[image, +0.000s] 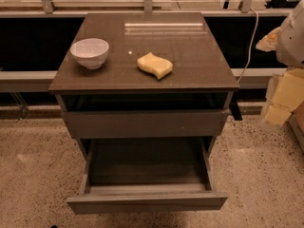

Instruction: Place sponge into middle drawer

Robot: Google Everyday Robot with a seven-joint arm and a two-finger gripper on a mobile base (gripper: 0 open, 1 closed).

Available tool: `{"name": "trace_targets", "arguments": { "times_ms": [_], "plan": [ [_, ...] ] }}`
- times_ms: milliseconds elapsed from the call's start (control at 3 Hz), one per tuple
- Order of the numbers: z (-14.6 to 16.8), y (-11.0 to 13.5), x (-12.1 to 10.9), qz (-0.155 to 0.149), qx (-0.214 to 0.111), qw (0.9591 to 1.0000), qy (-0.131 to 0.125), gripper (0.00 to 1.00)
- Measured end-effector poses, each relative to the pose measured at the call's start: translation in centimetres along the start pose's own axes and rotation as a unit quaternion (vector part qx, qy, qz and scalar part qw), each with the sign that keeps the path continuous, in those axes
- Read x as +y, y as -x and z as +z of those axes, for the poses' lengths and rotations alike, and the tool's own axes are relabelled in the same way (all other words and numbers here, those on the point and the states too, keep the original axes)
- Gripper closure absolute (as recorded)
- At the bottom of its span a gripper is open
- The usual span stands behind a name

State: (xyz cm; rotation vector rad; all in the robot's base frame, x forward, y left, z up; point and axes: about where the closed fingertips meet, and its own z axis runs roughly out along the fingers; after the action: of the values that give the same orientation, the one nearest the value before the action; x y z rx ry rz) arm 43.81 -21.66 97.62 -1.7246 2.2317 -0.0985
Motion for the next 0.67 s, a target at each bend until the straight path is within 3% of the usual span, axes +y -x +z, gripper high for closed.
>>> {"name": "trace_targets", "arguments": {
  "times_ms": [667],
  "plan": [
    [0.12, 0.3, -0.29, -0.003, 0.001, 1.0, 0.001, 0.0]
  ]
}}
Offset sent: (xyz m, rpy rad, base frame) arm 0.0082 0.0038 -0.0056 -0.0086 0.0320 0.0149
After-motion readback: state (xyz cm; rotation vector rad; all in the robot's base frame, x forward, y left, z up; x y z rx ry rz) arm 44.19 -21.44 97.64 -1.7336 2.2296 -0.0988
